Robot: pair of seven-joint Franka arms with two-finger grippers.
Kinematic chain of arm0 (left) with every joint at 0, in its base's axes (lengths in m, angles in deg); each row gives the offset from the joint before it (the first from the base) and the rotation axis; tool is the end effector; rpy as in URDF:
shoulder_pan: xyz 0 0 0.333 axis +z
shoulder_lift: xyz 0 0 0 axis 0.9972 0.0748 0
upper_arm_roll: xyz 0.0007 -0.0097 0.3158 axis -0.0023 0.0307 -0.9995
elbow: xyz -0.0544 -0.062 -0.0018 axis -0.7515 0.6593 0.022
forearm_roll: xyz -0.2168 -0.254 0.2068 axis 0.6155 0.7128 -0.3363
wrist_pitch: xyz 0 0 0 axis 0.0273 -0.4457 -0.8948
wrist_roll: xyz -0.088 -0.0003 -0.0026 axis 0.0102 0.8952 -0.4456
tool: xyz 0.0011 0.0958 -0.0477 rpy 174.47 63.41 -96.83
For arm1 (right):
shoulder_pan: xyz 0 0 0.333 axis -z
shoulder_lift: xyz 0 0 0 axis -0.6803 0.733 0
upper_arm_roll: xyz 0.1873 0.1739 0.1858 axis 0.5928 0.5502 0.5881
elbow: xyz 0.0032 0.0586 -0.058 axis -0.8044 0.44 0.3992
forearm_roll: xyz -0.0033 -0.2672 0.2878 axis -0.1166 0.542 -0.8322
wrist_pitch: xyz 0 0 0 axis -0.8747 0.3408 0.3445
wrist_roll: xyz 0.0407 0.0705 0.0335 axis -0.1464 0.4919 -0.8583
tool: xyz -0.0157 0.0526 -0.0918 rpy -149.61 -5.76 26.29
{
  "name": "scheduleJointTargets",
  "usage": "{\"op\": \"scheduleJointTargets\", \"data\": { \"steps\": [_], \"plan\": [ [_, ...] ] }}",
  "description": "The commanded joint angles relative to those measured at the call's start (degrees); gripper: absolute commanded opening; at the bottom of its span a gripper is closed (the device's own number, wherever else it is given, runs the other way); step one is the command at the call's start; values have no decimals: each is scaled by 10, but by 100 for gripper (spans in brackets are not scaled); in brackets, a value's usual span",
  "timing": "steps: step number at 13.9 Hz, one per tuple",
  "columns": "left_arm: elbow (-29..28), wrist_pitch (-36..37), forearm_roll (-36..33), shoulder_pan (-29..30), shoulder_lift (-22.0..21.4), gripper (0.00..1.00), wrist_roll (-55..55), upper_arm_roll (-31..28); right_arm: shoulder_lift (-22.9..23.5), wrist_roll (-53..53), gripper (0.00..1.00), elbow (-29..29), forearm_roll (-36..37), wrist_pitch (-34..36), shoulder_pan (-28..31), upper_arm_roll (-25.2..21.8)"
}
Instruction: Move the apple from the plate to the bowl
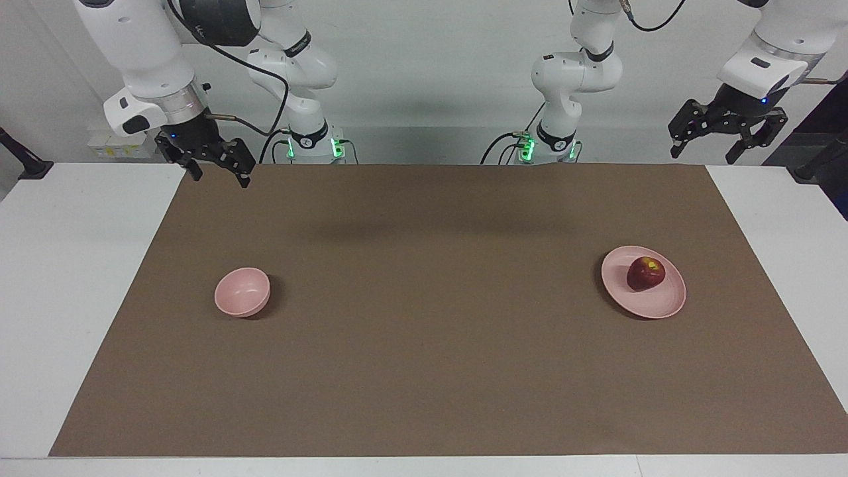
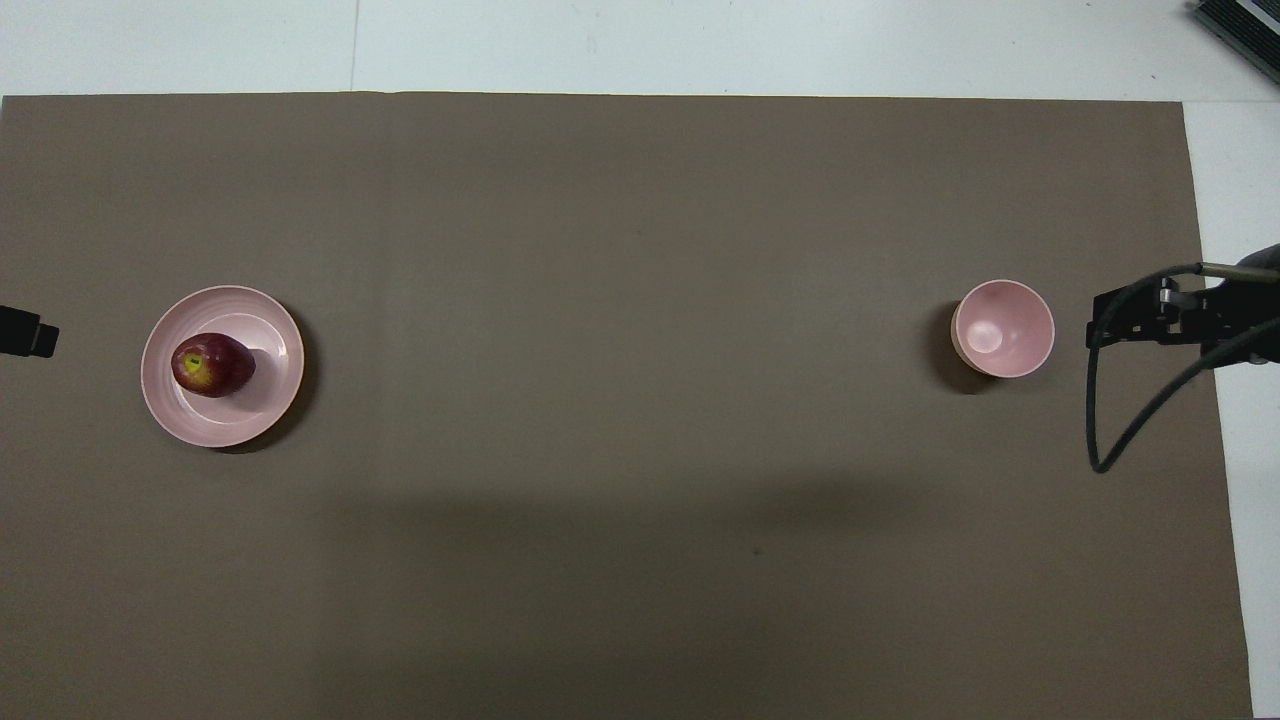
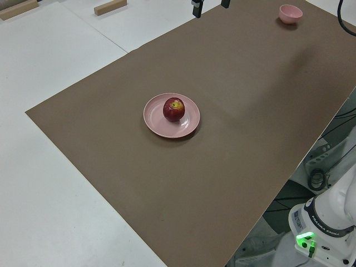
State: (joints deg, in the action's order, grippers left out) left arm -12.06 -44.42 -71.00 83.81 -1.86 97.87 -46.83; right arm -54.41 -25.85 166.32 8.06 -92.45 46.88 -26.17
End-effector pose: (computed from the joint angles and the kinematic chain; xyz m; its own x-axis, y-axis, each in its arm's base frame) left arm 0.5380 -0.0048 0.6843 0.9741 -0.2257 0.0111 -0.2256 -0.9742 -0.0115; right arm 0.5493 -0.0064 0.6154 0.9799 -0.1963 -0.0361 -0.1959 -0.9805 0.0146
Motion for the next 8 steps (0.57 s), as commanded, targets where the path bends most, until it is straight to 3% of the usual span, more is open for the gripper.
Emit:
{"op": "scheduleJointTargets", "data": {
  "steps": [1,8],
  "plan": [
    [-12,-7,-7,2,-12,100,-11,1,6,-6,100,-12,0,10,8,6],
    [-12,-2,-8,-2,-12,100,-8,3,6,-6,100,-12,0,10,8,6]
  ]
}}
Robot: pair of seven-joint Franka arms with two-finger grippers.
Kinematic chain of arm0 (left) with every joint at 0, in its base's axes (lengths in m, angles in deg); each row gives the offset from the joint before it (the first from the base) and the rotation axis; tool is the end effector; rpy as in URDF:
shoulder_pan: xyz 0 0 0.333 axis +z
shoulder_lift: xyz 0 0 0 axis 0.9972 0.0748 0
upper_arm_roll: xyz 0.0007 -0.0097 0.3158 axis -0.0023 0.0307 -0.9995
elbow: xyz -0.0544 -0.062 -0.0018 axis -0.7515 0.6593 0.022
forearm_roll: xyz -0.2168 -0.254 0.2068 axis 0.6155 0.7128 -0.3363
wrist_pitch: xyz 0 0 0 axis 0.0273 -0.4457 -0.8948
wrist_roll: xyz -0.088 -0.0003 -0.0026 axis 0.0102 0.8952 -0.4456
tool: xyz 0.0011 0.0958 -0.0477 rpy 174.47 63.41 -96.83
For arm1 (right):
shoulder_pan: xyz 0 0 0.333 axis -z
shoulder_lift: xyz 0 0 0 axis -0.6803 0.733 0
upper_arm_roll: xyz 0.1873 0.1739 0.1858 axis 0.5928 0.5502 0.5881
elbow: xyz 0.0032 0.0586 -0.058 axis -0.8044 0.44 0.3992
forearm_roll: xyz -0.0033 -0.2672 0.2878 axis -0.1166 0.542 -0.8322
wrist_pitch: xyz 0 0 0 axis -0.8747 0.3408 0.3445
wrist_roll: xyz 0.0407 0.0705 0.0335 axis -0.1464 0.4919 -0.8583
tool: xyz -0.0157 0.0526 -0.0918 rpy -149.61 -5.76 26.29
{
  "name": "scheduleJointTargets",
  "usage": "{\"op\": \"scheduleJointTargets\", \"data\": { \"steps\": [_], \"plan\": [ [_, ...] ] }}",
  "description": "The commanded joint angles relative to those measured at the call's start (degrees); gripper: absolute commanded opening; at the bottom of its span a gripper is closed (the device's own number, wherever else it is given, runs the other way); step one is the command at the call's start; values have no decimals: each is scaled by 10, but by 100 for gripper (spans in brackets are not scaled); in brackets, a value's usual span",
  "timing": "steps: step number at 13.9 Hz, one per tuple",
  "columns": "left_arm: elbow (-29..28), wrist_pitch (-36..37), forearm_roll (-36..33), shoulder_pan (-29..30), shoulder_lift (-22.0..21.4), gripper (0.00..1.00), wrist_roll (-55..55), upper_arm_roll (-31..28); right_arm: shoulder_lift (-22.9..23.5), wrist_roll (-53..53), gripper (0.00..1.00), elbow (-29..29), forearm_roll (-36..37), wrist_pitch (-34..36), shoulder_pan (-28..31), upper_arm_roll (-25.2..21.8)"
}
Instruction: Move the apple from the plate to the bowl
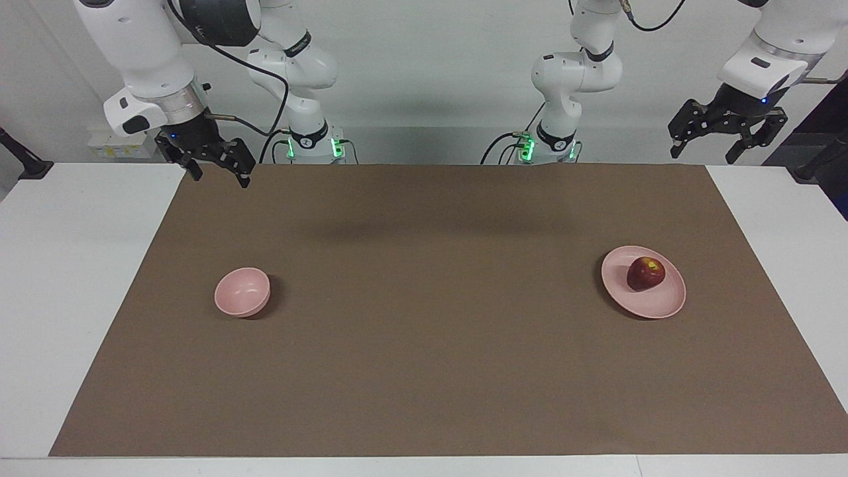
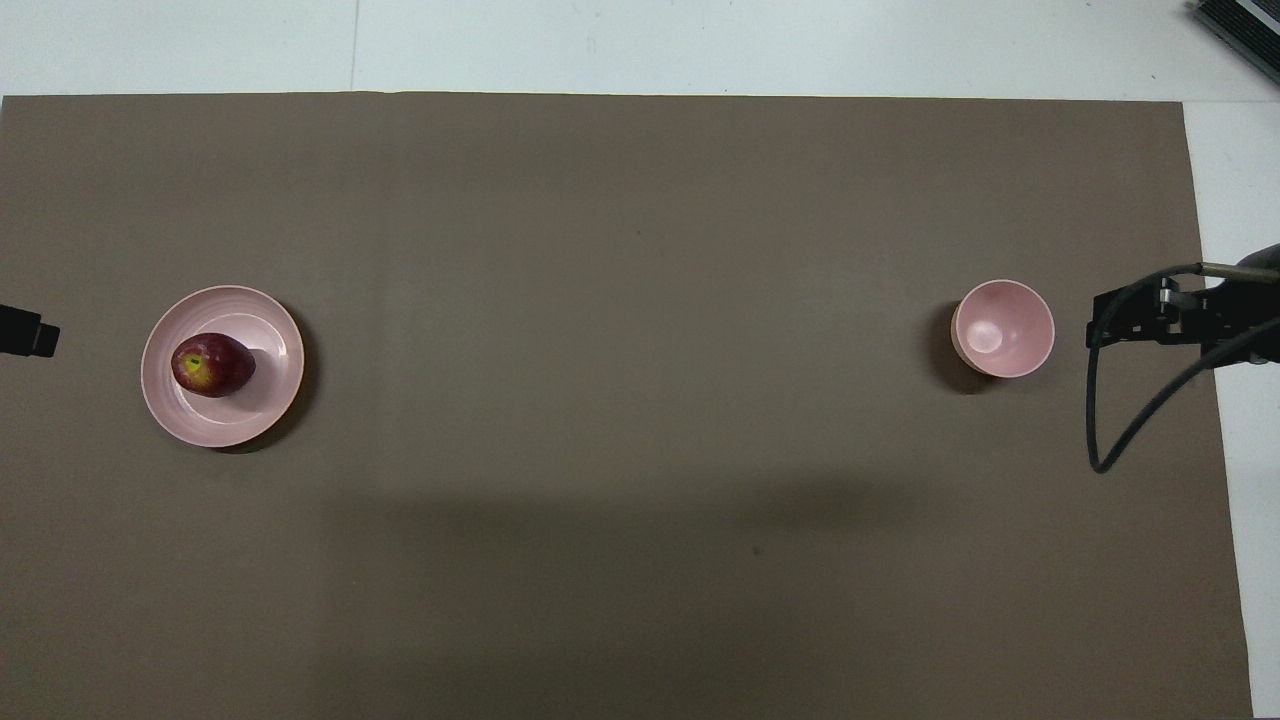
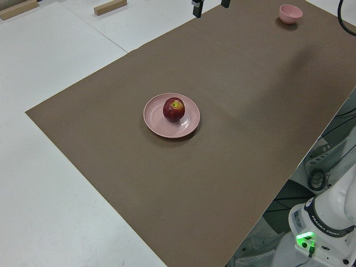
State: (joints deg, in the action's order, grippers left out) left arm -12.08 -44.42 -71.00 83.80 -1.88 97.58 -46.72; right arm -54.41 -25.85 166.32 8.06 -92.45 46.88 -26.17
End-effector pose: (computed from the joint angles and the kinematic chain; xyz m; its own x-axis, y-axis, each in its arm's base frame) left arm 0.5379 -0.0059 0.6843 0.9748 -0.2228 0.0112 -0.2227 -0.9748 -0.0114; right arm 0.5493 -0.0064 0.6154 0.9799 -0.1963 -0.0361 -0.1959 -0.9805 0.0146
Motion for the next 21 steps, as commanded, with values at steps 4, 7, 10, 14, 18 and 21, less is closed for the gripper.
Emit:
{"op": "scheduleJointTargets", "data": {
  "steps": [4,7,10,14,18,21],
  "plan": [
    [-12,-3,-7,-1,-12,100,-5,1,6,-6,100,-12,0,10,8,6],
    [-13,-6,-7,-2,-13,100,0,1,6,-6,100,-12,0,10,8,6],
    [-13,-8,-7,-2,-13,100,0,1,6,-6,100,-12,0,10,8,6],
    [-15,-9,-6,-2,-13,100,-1,1,6,-6,100,-12,0,10,8,6],
    [-20,-24,5,-2,-15,100,2,-1,6,-6,100,-12,0,10,8,6],
    [-35,-42,14,0,-16,100,3,-2,6,-6,100,-12,0,10,8,6]
  ]
}}
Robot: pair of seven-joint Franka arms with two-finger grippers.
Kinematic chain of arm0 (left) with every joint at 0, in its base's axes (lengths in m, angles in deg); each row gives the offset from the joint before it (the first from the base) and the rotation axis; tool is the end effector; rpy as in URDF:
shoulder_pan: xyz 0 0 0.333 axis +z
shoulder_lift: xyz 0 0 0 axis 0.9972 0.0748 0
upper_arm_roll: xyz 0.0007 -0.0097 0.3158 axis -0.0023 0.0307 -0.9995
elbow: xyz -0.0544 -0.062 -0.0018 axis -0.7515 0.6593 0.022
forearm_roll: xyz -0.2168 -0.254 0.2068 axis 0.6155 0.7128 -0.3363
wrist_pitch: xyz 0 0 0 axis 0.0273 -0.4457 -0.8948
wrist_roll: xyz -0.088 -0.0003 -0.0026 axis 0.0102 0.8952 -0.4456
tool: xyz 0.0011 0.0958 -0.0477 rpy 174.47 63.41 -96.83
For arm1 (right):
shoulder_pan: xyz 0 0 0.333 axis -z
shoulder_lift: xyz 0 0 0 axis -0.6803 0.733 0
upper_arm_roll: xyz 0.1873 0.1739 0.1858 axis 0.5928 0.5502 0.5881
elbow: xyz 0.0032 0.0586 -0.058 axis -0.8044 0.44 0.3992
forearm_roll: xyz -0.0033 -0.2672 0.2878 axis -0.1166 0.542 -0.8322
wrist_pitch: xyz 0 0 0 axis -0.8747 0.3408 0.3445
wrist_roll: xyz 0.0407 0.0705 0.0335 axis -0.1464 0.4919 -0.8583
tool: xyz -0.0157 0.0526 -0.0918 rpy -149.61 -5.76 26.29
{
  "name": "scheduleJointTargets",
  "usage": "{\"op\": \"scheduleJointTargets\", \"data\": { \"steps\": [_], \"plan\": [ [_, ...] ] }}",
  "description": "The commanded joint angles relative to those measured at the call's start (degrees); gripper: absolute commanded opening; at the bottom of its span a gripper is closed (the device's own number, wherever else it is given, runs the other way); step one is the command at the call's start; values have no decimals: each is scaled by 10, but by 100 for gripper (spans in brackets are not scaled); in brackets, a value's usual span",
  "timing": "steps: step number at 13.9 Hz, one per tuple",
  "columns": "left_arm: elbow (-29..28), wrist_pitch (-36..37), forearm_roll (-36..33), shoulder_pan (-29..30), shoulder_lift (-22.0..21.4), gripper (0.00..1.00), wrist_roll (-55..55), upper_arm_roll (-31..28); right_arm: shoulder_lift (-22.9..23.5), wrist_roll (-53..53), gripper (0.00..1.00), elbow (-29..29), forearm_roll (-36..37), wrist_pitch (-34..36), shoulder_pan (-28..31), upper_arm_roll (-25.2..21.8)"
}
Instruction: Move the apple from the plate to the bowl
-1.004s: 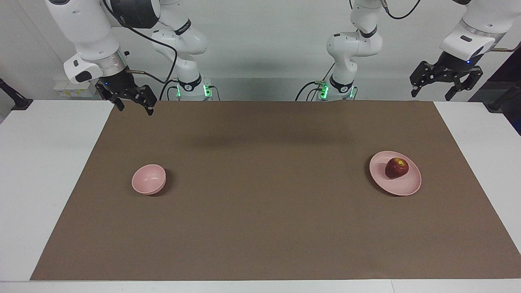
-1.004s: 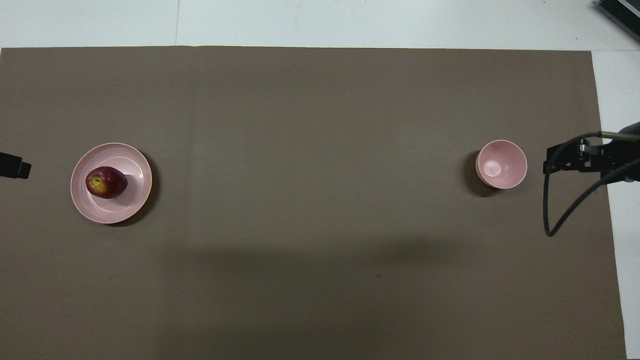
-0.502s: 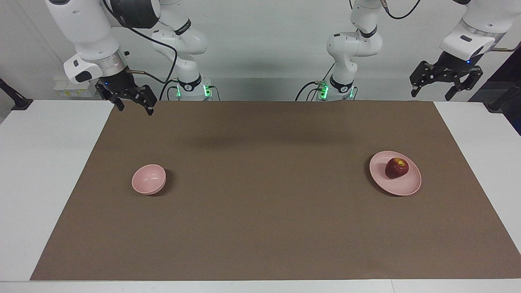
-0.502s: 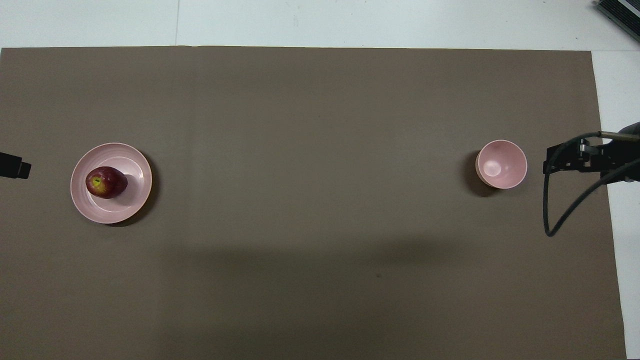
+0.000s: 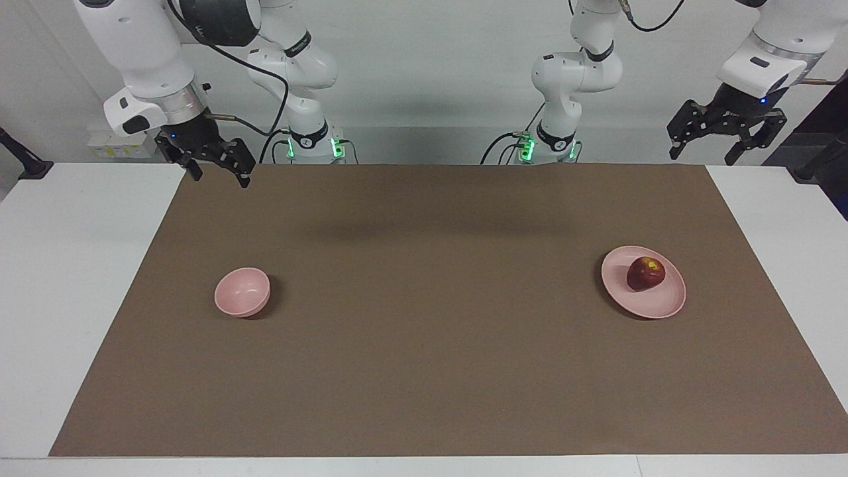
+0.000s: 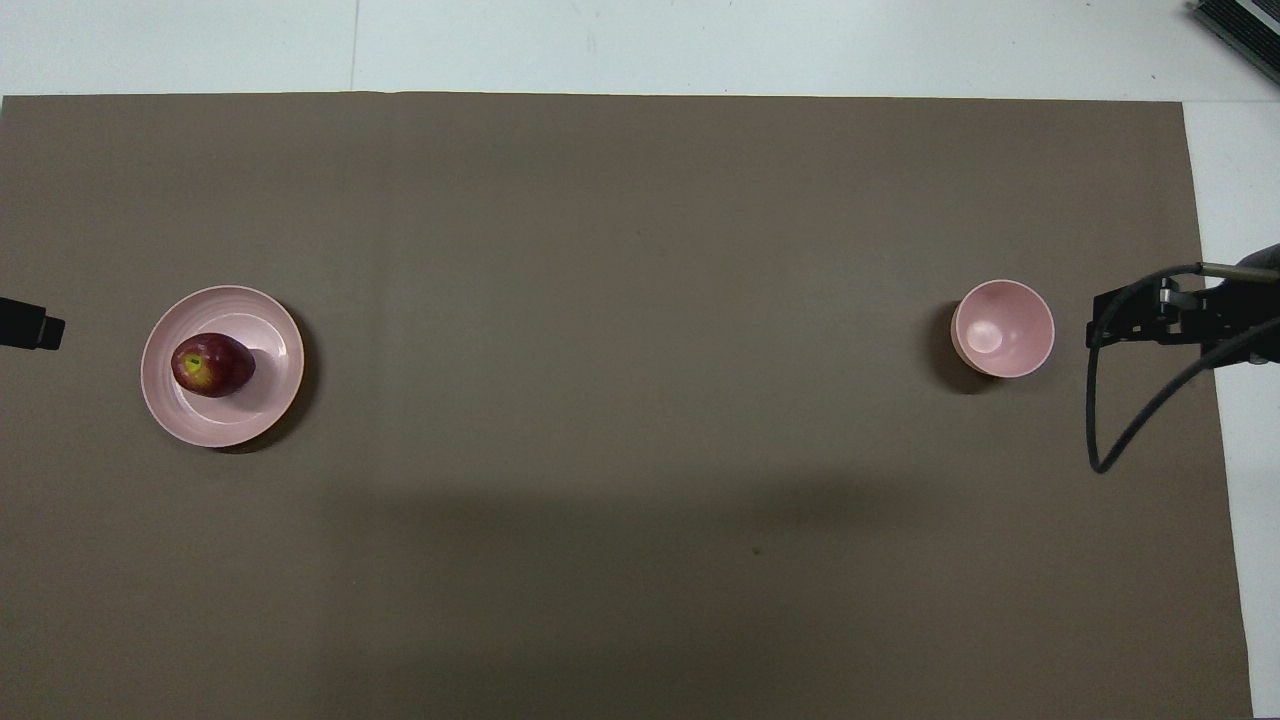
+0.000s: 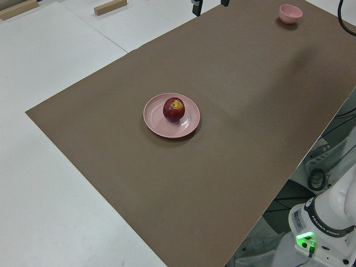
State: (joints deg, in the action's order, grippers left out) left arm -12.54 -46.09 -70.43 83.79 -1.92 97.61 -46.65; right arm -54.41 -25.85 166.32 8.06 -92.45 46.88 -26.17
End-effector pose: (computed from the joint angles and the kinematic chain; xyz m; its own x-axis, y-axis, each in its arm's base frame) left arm 0.5410 -0.0079 0.6837 0.9735 -0.2260 0.0345 -0.2260 -0.9741 -0.0064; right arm 0.5493 -0.0064 0.6154 0.9799 -0.1963 -0.0361 -0.1959 -0.9805 0.0146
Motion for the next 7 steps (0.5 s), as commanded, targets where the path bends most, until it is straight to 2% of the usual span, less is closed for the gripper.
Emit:
{"op": "scheduleJointTargets", "data": {
  "steps": [1,4,7],
  "plan": [
    [-40,-38,8,1,-14,100,3,-4,6,-6,100,-12,0,10,8,6],
    [-88,-88,8,1,-14,100,23,-15,6,-6,100,-12,0,10,8,6],
    [-161,-174,8,2,-13,100,39,-27,6,-6,100,-12,0,10,8,6]
  ]
}}
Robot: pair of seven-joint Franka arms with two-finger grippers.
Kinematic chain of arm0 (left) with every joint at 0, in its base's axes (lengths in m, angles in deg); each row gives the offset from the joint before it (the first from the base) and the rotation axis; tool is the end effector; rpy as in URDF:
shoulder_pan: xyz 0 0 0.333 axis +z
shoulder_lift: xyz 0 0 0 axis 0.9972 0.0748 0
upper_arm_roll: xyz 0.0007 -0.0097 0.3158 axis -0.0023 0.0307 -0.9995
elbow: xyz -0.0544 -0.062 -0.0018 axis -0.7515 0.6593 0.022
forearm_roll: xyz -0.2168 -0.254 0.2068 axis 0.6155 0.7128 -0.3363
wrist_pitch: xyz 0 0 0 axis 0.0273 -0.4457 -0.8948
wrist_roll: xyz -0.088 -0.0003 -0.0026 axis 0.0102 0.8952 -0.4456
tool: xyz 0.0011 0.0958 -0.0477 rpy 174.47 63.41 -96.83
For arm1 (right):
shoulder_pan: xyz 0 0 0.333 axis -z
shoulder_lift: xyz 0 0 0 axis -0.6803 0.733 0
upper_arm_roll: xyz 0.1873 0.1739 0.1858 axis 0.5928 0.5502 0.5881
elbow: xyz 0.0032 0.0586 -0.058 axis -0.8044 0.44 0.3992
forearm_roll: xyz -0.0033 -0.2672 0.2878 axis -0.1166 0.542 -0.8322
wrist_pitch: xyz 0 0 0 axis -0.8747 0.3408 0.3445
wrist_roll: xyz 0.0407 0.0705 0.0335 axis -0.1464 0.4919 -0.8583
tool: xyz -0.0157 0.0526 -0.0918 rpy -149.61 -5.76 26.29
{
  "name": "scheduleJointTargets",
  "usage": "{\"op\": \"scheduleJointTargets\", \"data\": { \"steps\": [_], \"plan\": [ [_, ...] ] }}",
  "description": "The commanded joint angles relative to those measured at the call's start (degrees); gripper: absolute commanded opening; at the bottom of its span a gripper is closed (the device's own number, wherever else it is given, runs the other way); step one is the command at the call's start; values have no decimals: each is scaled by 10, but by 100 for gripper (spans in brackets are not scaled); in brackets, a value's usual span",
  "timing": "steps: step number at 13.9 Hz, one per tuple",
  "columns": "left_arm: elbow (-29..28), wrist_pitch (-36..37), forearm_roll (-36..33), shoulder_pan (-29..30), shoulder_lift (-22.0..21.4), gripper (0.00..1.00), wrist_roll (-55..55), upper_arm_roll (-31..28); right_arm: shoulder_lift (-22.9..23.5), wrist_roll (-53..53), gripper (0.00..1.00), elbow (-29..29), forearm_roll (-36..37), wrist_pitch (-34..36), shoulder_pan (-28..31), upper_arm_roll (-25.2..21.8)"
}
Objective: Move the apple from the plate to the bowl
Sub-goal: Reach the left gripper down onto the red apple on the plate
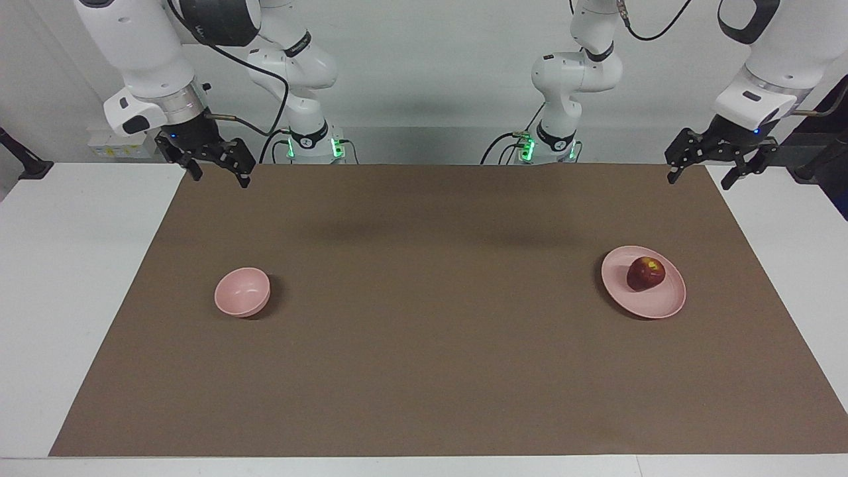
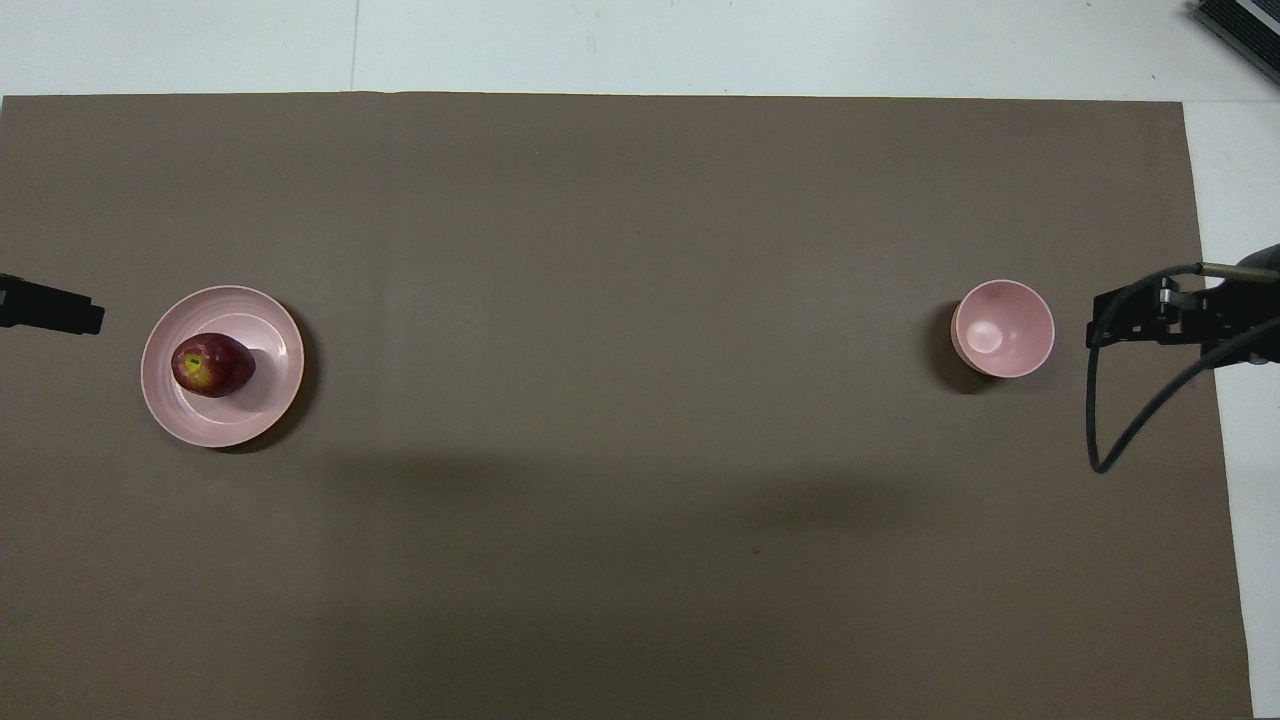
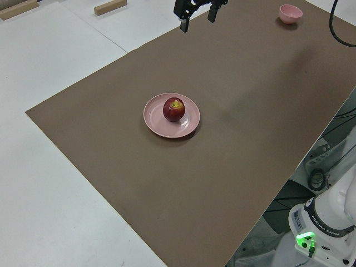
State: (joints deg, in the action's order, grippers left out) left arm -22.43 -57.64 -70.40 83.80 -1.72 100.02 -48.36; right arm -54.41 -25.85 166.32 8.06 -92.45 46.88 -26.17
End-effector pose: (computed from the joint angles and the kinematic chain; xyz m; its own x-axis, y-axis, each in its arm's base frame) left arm 0.5632 0.0086 0.6192 0.9696 -0.2376 0.0590 -0.2372 -0.9714 -0.0139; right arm 0.5493 -0.0064 0.6154 0.9799 -0.1963 -0.0361 -0.1959 -0.9805 0.0146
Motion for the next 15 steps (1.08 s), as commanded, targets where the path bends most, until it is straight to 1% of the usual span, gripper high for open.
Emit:
{"op": "scheduleJointTargets", "data": {
  "steps": [1,3,6,7,9,11,13,15],
  "plan": [
    [-86,-91,9,2,-15,100,22,-13,6,-6,100,-12,0,10,8,6],
    [-130,-138,9,2,-14,100,50,-21,6,-6,100,-12,0,10,8,6],
    [-187,-235,39,2,3,100,81,-46,6,-6,100,-12,0,10,8,6],
    [-197,-249,51,2,7,100,90,-48,6,-6,100,-12,0,11,8,6],
    [-212,-279,65,2,31,100,96,-49,4,-6,100,-11,0,18,8,6],
    [-231,-332,71,2,53,100,97,-51,3,-6,100,-11,0,20,8,6],
    [-242,-373,84,3,76,100,102,-52,-2,-7,100,-12,6,25,8,6],
    [-244,-394,107,3,94,100,106,-52,-9,-1,100,-3,2,23,8,6]
  ]
}}
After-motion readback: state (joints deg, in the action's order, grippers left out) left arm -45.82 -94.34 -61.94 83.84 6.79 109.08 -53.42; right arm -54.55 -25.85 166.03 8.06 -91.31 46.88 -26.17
